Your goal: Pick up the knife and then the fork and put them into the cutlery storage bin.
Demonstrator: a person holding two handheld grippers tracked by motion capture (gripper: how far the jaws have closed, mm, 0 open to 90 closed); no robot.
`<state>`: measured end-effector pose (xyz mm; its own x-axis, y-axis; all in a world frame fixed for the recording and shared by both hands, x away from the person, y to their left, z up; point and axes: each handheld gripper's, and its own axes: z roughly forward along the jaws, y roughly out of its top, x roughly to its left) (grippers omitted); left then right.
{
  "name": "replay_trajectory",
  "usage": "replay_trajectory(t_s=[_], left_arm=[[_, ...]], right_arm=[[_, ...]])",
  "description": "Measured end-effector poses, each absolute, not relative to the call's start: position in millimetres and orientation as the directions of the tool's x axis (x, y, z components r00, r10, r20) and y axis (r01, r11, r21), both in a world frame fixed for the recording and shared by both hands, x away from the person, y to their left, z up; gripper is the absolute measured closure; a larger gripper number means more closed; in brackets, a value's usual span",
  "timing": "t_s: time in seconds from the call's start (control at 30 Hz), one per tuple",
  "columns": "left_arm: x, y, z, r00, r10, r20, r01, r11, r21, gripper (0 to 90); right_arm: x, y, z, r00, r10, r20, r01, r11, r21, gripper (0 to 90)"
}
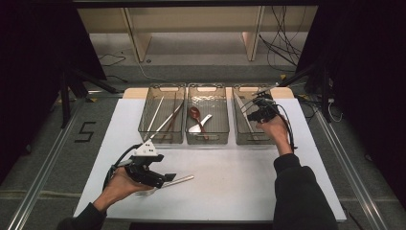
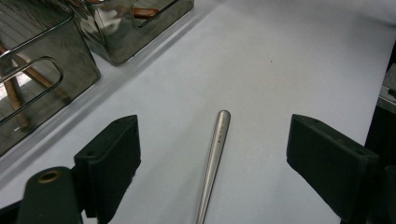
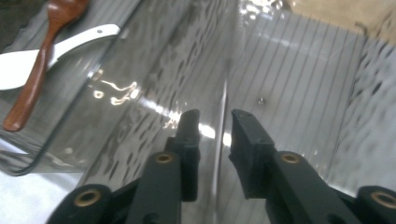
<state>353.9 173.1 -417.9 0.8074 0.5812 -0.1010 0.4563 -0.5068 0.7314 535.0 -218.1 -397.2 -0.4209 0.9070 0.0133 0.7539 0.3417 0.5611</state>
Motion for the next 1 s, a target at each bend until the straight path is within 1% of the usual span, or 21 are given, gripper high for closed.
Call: replay_trajectory(t_s=[0.07,0.27,0.43,0.53,0.77,0.83,1.0], left_arm=[[354,173,-418,0.808,0.581,-0.101,0.457,-0.509,0.729,17.1],[355,173,-419,0.806,0.583,-0.102,0.464,-0.516,0.72,17.1],[356,174,-420,0.804,0.586,-0.102,0.469,-0.52,0.714,17.0],[357,174,-421,0.804,0.586,-0.101,0.473,-0.528,0.705,17.0],[358,173,-424,0.803,0.589,-0.088,0.479,-0.551,0.683,17.1],[358,173,-424,0.804,0.588,-0.09,0.483,-0.555,0.677,17.0],[359,173,-425,0.804,0.59,-0.08,0.487,-0.576,0.657,17.1]], right_arm=[[533,-217,-393,-0.434,0.901,0.012,0.744,0.35,0.569,70.1],[523,-215,-387,-0.472,0.882,0.018,0.722,0.374,0.583,58.9],[512,-213,-378,-0.492,0.87,0.02,0.698,0.38,0.607,47.6],[502,-212,-372,-0.516,0.856,0.025,0.674,0.387,0.629,43.0],[471,-208,-369,-0.575,0.818,0.03,0.624,0.414,0.663,38.7],[464,-209,-370,-0.587,0.808,0.049,0.618,0.408,0.672,37.4],[447,-211,-376,-0.596,0.8,0.07,0.614,0.398,0.682,36.3]])
